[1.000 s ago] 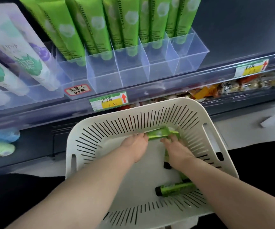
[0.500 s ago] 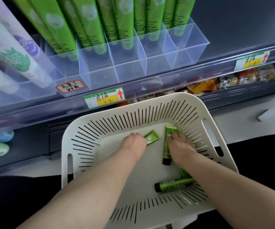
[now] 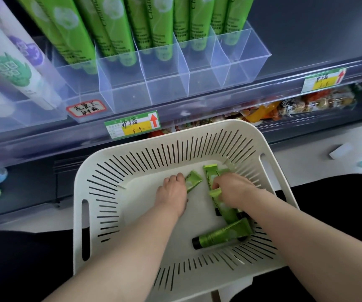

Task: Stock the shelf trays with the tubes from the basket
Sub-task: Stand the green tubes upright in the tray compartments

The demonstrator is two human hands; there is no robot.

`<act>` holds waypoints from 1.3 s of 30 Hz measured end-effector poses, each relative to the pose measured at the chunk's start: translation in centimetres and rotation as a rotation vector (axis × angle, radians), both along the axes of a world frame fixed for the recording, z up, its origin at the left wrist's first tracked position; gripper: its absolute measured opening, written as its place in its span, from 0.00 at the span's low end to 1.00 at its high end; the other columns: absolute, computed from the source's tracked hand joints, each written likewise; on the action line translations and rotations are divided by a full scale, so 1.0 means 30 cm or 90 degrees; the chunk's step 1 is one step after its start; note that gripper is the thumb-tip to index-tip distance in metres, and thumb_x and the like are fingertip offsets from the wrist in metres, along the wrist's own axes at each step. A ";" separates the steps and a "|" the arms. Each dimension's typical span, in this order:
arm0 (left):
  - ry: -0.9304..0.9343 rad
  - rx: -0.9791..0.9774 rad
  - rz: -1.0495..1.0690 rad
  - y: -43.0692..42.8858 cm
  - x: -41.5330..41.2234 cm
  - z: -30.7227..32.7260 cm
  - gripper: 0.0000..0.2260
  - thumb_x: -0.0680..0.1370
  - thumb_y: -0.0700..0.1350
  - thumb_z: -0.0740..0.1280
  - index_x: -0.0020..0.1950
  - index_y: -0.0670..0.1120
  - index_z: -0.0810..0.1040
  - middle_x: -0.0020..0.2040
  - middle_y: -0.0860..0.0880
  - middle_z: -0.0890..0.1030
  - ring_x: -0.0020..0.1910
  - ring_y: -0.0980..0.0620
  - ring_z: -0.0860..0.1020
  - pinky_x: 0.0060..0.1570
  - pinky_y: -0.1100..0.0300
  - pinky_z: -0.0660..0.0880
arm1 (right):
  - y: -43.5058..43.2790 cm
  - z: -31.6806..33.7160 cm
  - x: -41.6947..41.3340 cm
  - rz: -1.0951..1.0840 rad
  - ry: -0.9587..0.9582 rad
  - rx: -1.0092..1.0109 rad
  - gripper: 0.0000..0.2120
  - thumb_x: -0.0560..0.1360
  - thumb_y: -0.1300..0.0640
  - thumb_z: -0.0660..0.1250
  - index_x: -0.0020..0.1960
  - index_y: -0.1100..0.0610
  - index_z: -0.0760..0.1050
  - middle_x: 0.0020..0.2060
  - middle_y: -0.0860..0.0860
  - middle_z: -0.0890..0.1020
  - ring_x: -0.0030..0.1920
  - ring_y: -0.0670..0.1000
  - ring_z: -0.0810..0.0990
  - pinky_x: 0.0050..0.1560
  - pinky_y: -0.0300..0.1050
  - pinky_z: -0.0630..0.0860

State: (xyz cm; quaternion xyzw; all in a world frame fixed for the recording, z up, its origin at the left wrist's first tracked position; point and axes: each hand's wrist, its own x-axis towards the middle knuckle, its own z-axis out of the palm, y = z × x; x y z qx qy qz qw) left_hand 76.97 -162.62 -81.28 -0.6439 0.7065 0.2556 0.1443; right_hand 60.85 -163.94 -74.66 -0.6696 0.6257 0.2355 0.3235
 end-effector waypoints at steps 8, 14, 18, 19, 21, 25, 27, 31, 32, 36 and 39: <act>0.057 0.002 0.036 -0.030 0.037 0.051 0.13 0.75 0.39 0.62 0.58 0.46 0.73 0.56 0.45 0.74 0.57 0.43 0.73 0.53 0.53 0.74 | -0.015 0.053 -0.001 -0.061 -0.100 -0.096 0.11 0.78 0.59 0.62 0.60 0.53 0.72 0.46 0.48 0.75 0.44 0.49 0.76 0.43 0.42 0.71; 0.207 -0.090 0.101 0.008 0.058 0.169 0.09 0.74 0.46 0.65 0.51 0.53 0.67 0.48 0.49 0.79 0.48 0.45 0.77 0.40 0.57 0.71 | -0.001 0.147 0.001 -0.078 -0.104 -0.226 0.11 0.78 0.61 0.60 0.58 0.51 0.70 0.45 0.50 0.78 0.43 0.52 0.78 0.43 0.48 0.78; 0.292 -0.167 0.146 0.046 0.038 0.289 0.05 0.76 0.49 0.67 0.50 0.54 0.73 0.45 0.51 0.80 0.46 0.47 0.78 0.43 0.55 0.75 | 0.030 0.223 0.014 -0.075 -0.134 -0.336 0.10 0.78 0.59 0.60 0.58 0.50 0.70 0.47 0.50 0.80 0.45 0.54 0.79 0.43 0.50 0.78; 0.304 -0.196 0.155 0.050 0.031 0.326 0.04 0.76 0.49 0.68 0.50 0.53 0.75 0.44 0.51 0.79 0.46 0.48 0.78 0.43 0.55 0.75 | 0.040 0.246 0.017 -0.082 -0.148 -0.368 0.10 0.78 0.58 0.60 0.58 0.50 0.71 0.48 0.50 0.80 0.46 0.54 0.79 0.43 0.50 0.78; 0.324 -0.265 0.168 0.049 0.022 0.401 0.05 0.76 0.49 0.68 0.51 0.52 0.76 0.43 0.51 0.79 0.45 0.49 0.78 0.43 0.56 0.75 | 0.054 0.292 0.016 -0.088 -0.161 -0.436 0.11 0.78 0.59 0.61 0.58 0.50 0.71 0.51 0.49 0.80 0.48 0.54 0.79 0.40 0.46 0.74; 0.362 -0.381 0.201 0.040 0.014 0.572 0.10 0.75 0.49 0.70 0.55 0.54 0.74 0.42 0.52 0.80 0.42 0.49 0.78 0.42 0.57 0.74 | 0.069 0.416 0.002 -0.095 -0.180 -0.569 0.11 0.77 0.58 0.61 0.59 0.50 0.71 0.55 0.48 0.78 0.52 0.53 0.78 0.39 0.45 0.68; 0.395 -0.422 0.208 0.034 0.011 0.667 0.08 0.75 0.49 0.70 0.52 0.54 0.74 0.40 0.53 0.79 0.42 0.49 0.77 0.42 0.56 0.74 | 0.069 0.490 -0.006 -0.096 -0.192 -0.626 0.10 0.78 0.58 0.60 0.58 0.51 0.71 0.54 0.49 0.78 0.51 0.54 0.78 0.39 0.46 0.69; 0.438 -0.493 0.187 0.006 0.002 0.840 0.05 0.78 0.50 0.67 0.51 0.51 0.75 0.41 0.52 0.78 0.41 0.51 0.76 0.38 0.58 0.69 | 0.040 0.635 -0.023 -0.086 -0.207 -0.752 0.09 0.78 0.60 0.59 0.57 0.54 0.72 0.51 0.51 0.78 0.51 0.56 0.75 0.44 0.50 0.71; 0.445 -0.507 0.186 -0.004 -0.002 0.880 0.05 0.78 0.49 0.67 0.51 0.51 0.75 0.41 0.52 0.78 0.39 0.52 0.75 0.36 0.59 0.68 | 0.027 0.667 -0.027 -0.088 -0.209 -0.782 0.09 0.78 0.60 0.59 0.57 0.54 0.72 0.51 0.51 0.79 0.51 0.57 0.75 0.46 0.52 0.72; 0.465 -0.561 0.179 -0.051 -0.019 1.011 0.06 0.79 0.48 0.67 0.55 0.53 0.74 0.39 0.54 0.78 0.33 0.56 0.74 0.32 0.60 0.71 | -0.039 0.784 -0.044 -0.094 -0.213 -0.869 0.09 0.79 0.59 0.59 0.58 0.55 0.72 0.52 0.52 0.78 0.52 0.57 0.74 0.48 0.54 0.72; 0.463 -0.588 0.167 -0.089 -0.036 1.072 0.08 0.79 0.47 0.67 0.58 0.53 0.74 0.36 0.52 0.78 0.30 0.53 0.73 0.33 0.56 0.74 | -0.096 0.848 -0.054 -0.104 -0.234 -0.917 0.10 0.79 0.60 0.59 0.59 0.55 0.72 0.53 0.52 0.78 0.53 0.57 0.74 0.47 0.54 0.72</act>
